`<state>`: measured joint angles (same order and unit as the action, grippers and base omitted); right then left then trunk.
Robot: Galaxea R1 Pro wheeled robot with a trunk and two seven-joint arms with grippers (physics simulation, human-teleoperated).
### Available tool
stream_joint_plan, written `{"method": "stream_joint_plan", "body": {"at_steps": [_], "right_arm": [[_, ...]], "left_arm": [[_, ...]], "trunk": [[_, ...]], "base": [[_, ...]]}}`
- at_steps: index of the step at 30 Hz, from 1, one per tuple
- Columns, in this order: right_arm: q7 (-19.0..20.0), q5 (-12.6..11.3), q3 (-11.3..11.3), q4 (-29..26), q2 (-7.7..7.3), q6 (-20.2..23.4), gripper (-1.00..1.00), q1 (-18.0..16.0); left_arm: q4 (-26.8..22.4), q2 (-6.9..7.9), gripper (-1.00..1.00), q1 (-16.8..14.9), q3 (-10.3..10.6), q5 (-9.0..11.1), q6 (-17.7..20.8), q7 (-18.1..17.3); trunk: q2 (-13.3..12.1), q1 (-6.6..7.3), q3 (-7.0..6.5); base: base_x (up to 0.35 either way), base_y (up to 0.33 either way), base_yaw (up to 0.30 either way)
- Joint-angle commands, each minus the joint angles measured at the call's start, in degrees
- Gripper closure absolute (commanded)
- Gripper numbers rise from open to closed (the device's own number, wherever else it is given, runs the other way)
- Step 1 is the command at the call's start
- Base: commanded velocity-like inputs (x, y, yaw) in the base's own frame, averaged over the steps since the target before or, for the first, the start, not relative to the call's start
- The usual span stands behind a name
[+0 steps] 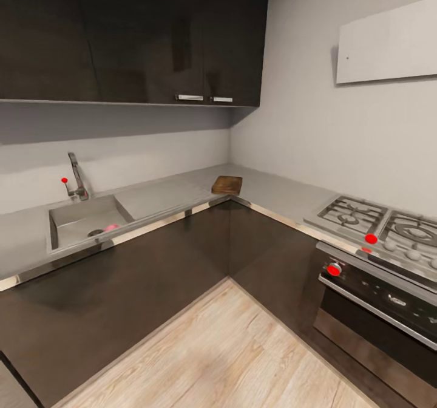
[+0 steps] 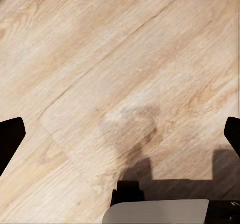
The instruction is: In the kitchen, take the Vidalia onion out of the sink, dice it on the chopping board with the paring knife, put the diced onion into the bowl on the countertop, then place both the paring knife and the chopping board into the sink.
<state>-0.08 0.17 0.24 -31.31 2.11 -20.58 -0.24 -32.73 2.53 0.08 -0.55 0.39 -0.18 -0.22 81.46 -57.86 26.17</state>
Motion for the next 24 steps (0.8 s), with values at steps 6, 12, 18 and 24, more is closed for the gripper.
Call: {"method": "stream_joint_plan", "body": {"at_steps": [6, 12, 18, 24], "right_arm": [[-0.01, 0.01, 0.02, 0.03, 0.00, -0.16, -1.00, -0.02], [-0.01, 0.01, 0.02, 0.03, 0.00, -0.16, -1.00, -0.02], [-0.01, 0.01, 0.02, 0.04, 0.00, -0.16, -1.00, -0.02], [-0.01, 0.01, 0.02, 0.77, 0.00, -0.16, -1.00, -0.02]], "left_arm": [[-0.01, -0.07, -1.00, 0.01, -0.04, 0.05, 0.01, -0.04], [-0.02, -0.07, -1.00, 0.01, 0.00, 0.06, 0.01, -0.04], [0.03, -0.07, -1.00, 0.01, 0.00, 0.05, 0.01, -0.04], [-0.04, -0.07, -1.00, 0.01, 0.00, 0.05, 0.01, -0.04]], "trunk": [[-2.39, 1.33, -1.03], [-4.80, 2.64, -2.11], [-7.21, 3.96, -3.19], [-9.61, 5.28, -4.26]], "base": [[0.000, 0.000, 0.000], [0.000, 0.000, 0.000], [0.000, 0.000, 0.000], [0.000, 0.000, 0.000]]}}
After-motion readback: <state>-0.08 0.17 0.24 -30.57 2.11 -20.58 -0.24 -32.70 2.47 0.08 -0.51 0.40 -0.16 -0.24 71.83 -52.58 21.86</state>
